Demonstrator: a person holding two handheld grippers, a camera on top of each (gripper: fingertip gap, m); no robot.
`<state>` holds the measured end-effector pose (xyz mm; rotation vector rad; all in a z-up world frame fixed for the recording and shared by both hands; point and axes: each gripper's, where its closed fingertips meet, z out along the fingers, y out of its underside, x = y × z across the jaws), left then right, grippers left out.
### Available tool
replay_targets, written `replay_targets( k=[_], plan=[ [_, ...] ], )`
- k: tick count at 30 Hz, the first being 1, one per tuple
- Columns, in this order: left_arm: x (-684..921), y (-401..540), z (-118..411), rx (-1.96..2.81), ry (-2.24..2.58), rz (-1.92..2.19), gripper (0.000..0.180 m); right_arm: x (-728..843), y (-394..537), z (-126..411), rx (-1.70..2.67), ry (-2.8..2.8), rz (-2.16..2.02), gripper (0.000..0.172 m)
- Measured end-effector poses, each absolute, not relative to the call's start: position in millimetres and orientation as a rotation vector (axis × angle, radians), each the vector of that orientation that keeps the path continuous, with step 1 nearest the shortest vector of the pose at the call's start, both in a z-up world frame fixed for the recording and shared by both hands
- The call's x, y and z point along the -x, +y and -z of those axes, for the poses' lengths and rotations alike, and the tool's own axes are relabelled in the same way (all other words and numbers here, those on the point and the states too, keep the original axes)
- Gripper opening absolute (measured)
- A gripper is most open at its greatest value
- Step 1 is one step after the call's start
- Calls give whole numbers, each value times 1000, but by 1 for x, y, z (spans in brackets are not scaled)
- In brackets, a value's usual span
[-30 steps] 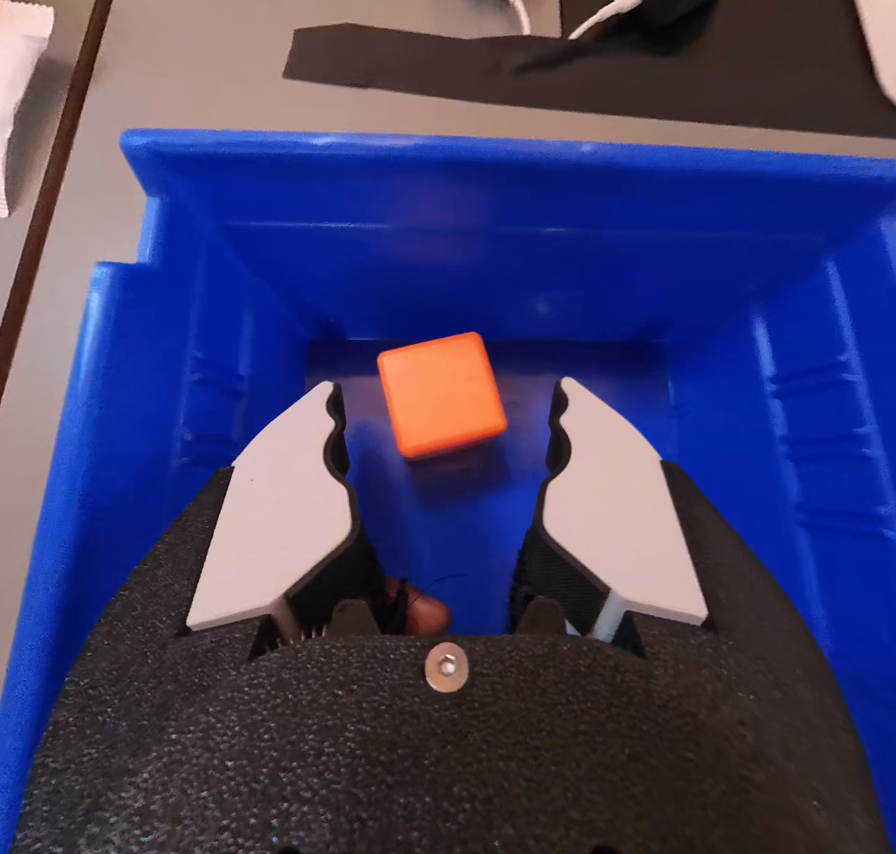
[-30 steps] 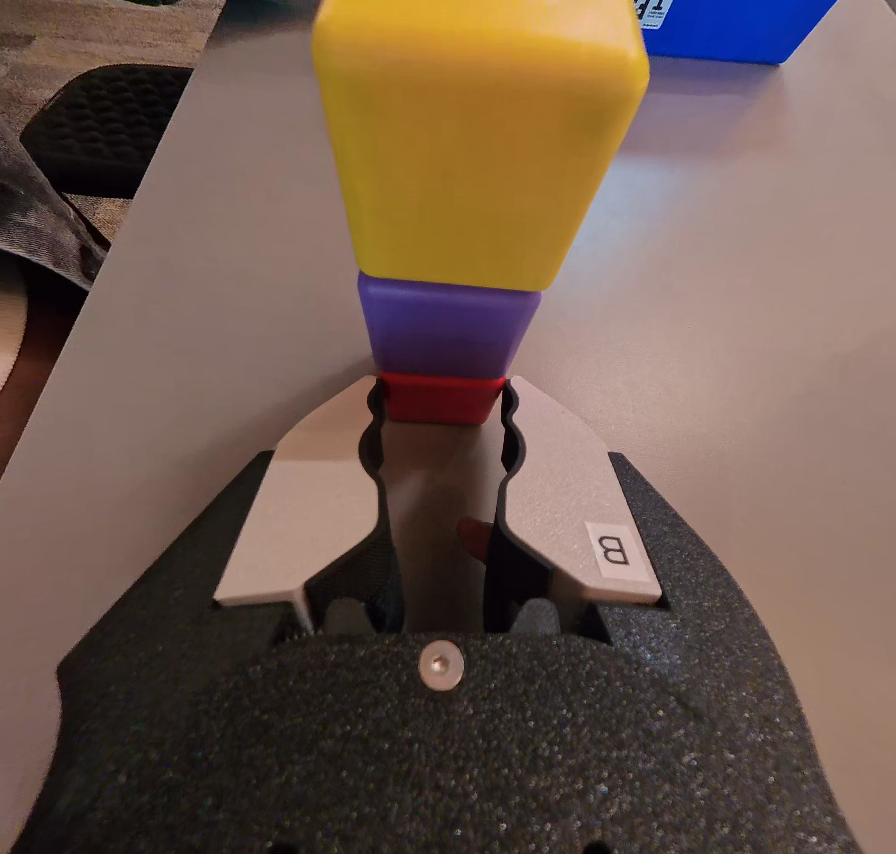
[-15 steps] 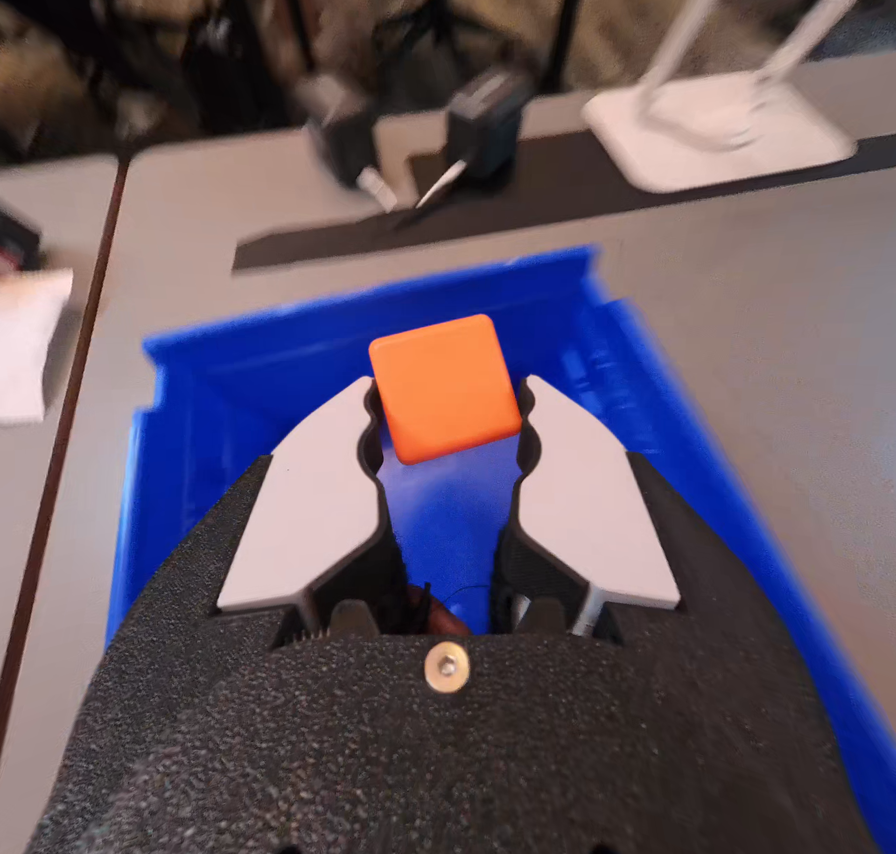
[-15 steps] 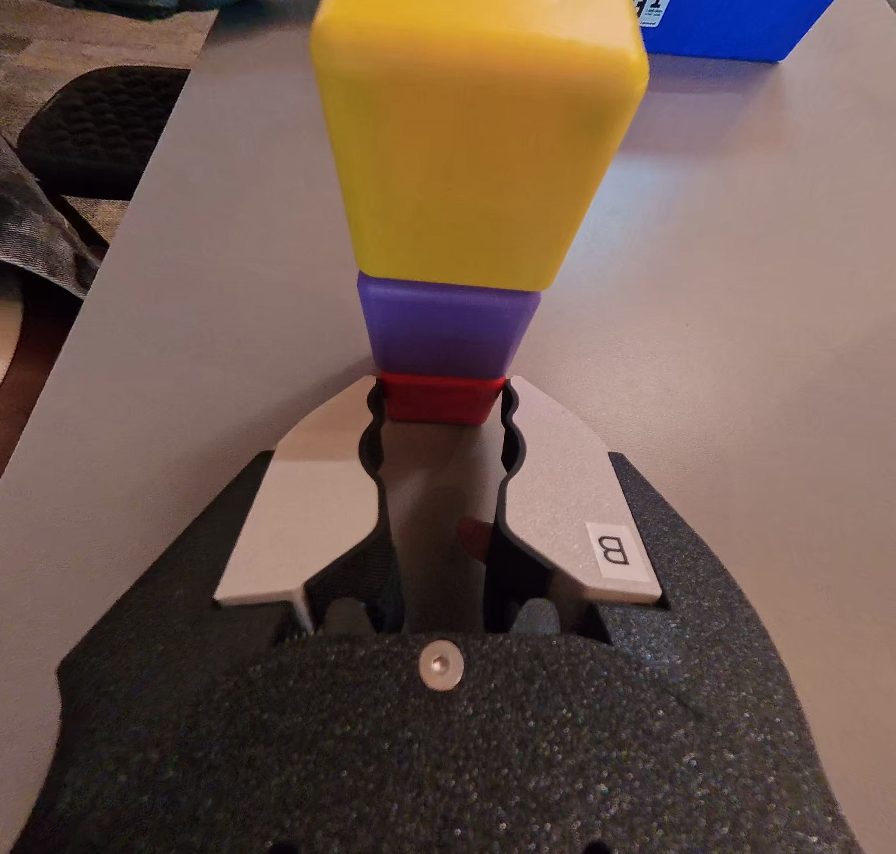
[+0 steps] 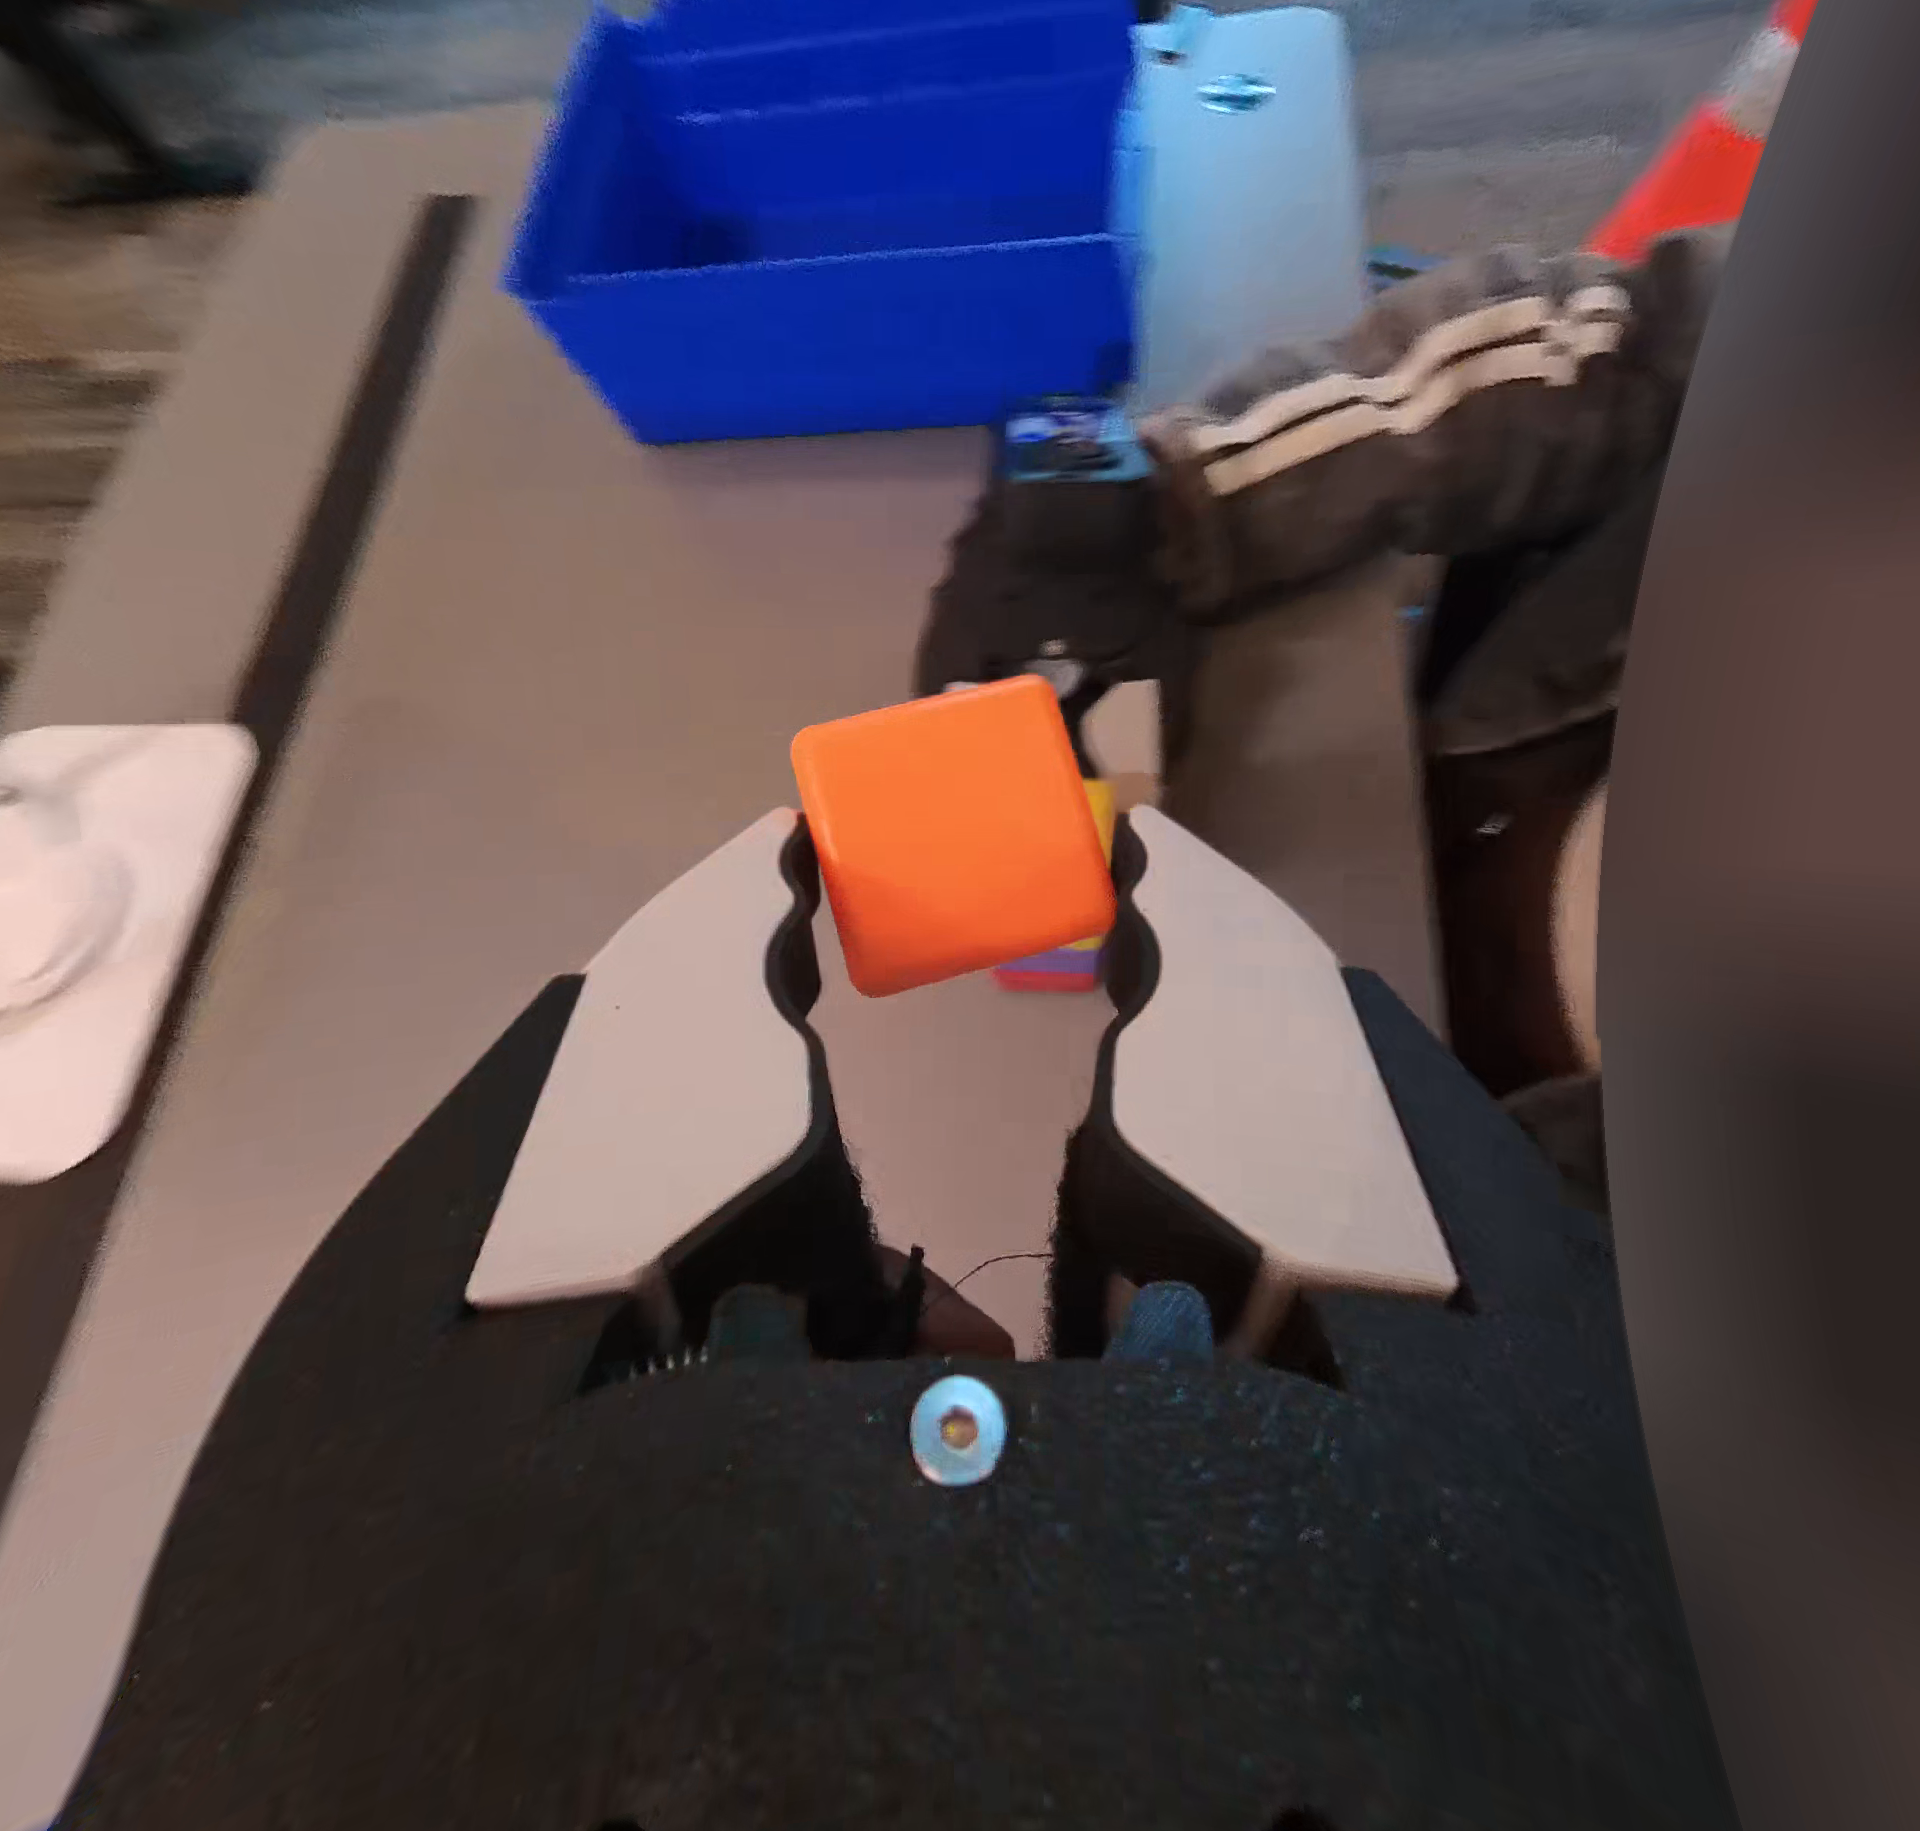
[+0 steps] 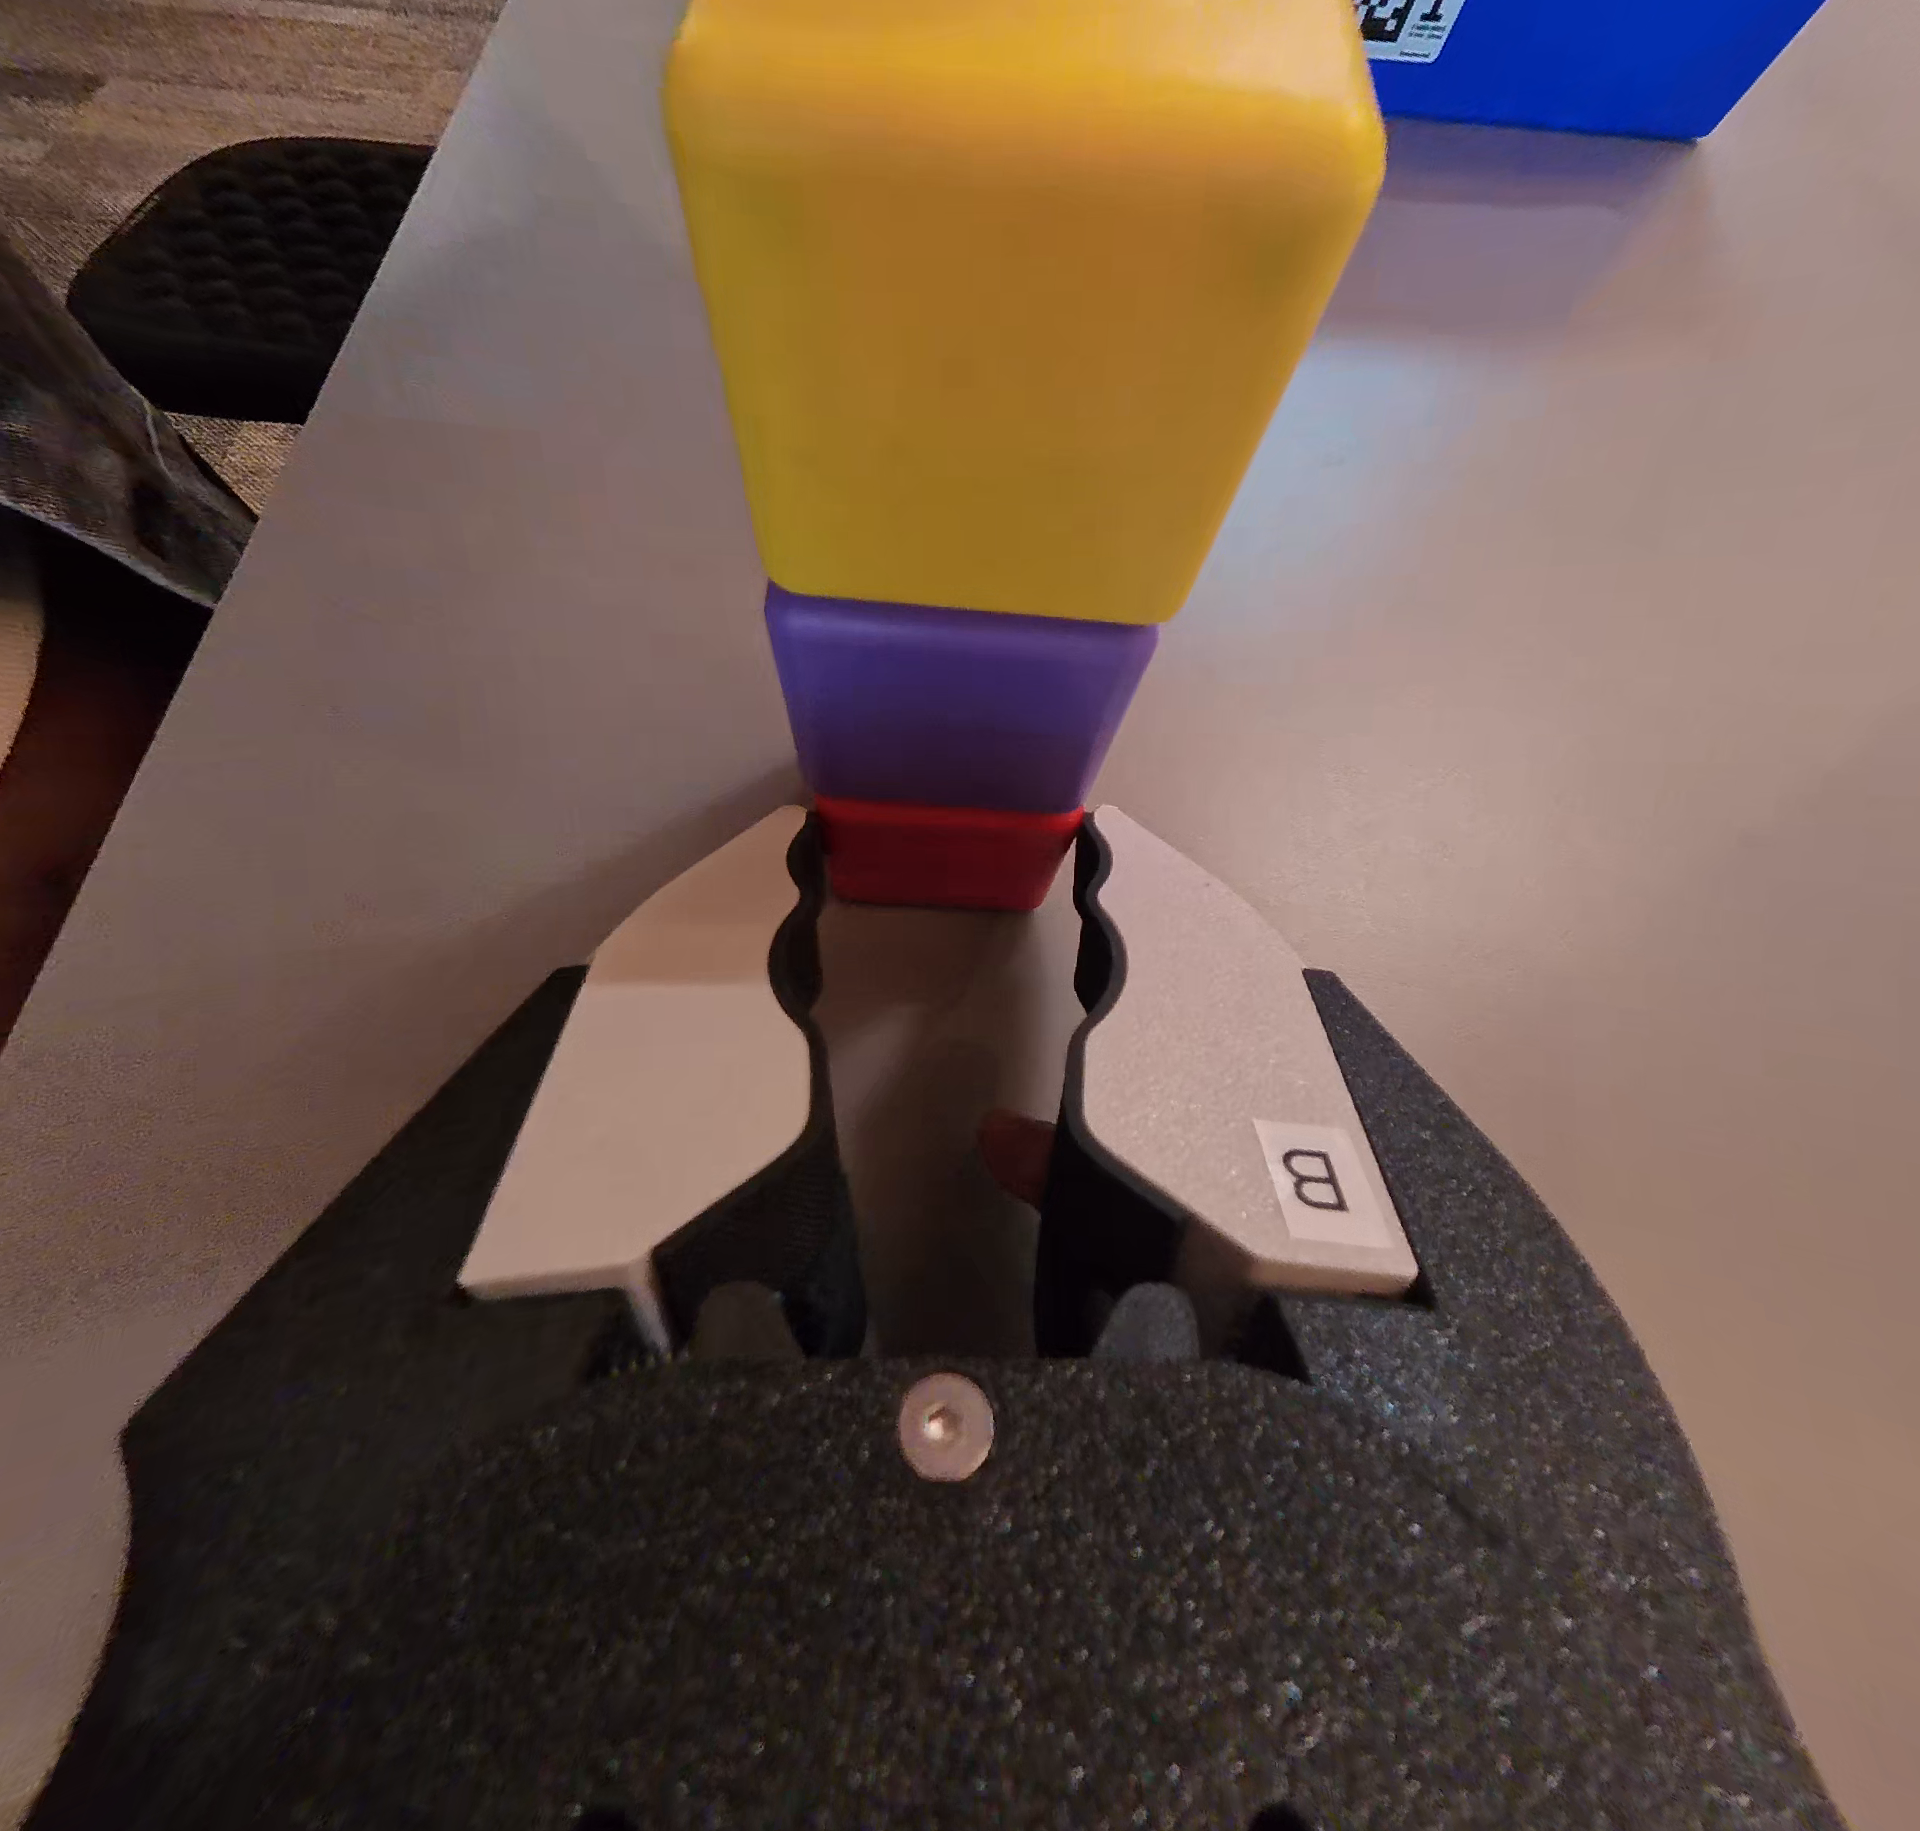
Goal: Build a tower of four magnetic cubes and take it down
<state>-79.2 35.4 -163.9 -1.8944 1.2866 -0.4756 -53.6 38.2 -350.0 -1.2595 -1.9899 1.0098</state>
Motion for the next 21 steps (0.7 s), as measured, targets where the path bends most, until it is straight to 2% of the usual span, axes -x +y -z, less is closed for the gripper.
replay_targets(
  k=[3,9,21],
  plan=[
    [53,23,174,1926,1407,605,53,54,38,350,1250,-1990,-1004,46],
    [47,31,199,1950,1565,519,53,53,37,350,1238,-1997,-1005,46],
    [46,27,215,1928,1683,620,53,54,36,350,1227,-2007,-1012,46]
  ],
)
